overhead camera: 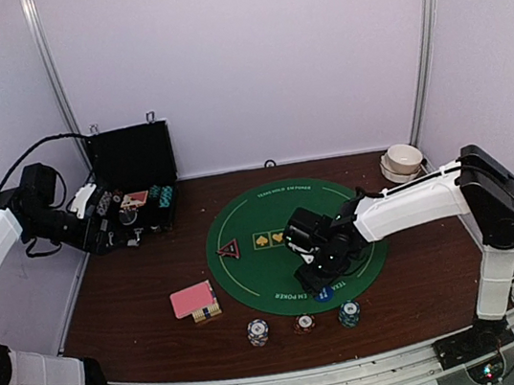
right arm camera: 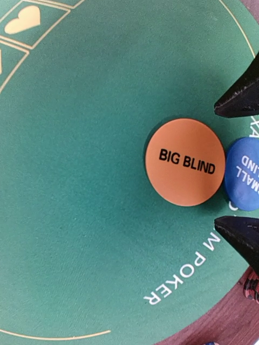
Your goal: Distribute texas hold em gaming equipment
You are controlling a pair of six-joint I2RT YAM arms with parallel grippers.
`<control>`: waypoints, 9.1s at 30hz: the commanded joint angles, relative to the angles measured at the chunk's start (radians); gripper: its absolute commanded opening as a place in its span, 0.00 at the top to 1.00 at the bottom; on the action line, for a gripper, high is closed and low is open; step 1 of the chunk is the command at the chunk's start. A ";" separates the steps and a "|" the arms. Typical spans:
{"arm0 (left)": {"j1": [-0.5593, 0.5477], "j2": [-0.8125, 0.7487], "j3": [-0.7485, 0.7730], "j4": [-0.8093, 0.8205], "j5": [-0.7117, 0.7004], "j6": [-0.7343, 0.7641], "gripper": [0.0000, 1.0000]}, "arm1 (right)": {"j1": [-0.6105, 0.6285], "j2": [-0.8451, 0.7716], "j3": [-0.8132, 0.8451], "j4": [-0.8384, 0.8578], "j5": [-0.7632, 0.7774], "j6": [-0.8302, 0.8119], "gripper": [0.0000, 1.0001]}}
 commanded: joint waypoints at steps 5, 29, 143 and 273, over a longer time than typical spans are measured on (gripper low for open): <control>-0.004 0.006 0.034 -0.005 0.022 0.008 0.02 | 0.006 0.051 0.011 0.043 -0.007 0.020 0.46; -0.006 -0.002 0.033 -0.005 0.016 0.009 0.02 | -0.174 0.322 0.385 0.060 0.053 0.075 0.66; -0.007 -0.008 0.044 -0.065 -0.025 0.052 0.02 | -0.066 -0.317 -0.097 -0.150 0.041 -0.074 0.19; -0.006 -0.030 0.031 -0.088 -0.017 0.098 0.03 | -0.416 0.734 1.143 -0.250 0.036 -0.151 0.31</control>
